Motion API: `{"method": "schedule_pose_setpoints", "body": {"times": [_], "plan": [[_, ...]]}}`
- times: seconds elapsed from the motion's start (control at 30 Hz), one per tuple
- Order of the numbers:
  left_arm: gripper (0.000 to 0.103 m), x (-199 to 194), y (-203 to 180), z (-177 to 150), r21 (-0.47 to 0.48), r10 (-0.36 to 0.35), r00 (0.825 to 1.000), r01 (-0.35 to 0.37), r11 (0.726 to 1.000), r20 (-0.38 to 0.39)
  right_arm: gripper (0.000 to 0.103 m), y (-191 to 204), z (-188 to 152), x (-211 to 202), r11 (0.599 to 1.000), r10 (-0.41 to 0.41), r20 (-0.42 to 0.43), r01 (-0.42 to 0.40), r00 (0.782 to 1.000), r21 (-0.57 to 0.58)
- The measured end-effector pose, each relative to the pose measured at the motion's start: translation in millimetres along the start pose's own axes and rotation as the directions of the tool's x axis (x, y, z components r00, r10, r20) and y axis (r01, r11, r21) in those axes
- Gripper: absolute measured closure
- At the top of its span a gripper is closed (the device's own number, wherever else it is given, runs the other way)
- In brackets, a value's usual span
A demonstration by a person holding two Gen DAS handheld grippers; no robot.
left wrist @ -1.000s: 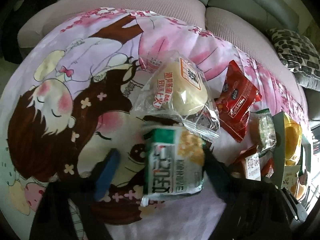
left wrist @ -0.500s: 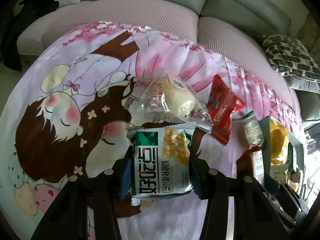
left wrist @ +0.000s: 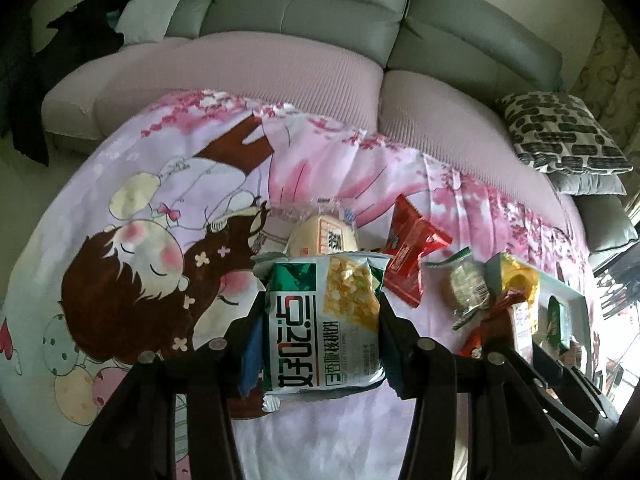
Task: Organize snacks
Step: 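Carry both biscuit packs over the tray and open both tools to drop them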
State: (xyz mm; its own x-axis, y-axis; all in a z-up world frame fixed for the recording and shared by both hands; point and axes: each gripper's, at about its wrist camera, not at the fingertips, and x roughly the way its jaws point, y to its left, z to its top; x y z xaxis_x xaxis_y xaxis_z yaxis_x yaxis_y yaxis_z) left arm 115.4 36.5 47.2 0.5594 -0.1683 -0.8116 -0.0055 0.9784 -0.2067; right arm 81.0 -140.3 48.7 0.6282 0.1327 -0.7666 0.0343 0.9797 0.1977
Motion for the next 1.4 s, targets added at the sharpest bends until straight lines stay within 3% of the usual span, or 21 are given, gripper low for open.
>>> {"method": "schedule_pose_setpoints", "body": {"times": [0.67,0.97,1.2,1.4], "plan": [[0.052,-20,-83,-2,0.179,-0.082,0.994,0.067,0.982,0.077,0.061,-74,11,-52,0.983,-0.079,0.120,0.057,0.990,0.173],[0.052,-20,-138,-12,0.294,-0.144,0.986,0.115,0.949,0.080,0.061,-124,7,-73,0.959,-0.126,0.149,0.082,0.981,0.273],[0.052,-18,-178,-26,0.402,-0.166,0.984,0.124,0.907,0.071,0.061,-167,2,-81,0.924,-0.184,0.159,0.115,0.970,0.366],[0.052,-14,-198,-28,0.438,-0.182,0.982,0.140,0.888,0.055,0.061,-193,1,-82,0.901,-0.226,0.158,0.145,0.961,0.408]]}}
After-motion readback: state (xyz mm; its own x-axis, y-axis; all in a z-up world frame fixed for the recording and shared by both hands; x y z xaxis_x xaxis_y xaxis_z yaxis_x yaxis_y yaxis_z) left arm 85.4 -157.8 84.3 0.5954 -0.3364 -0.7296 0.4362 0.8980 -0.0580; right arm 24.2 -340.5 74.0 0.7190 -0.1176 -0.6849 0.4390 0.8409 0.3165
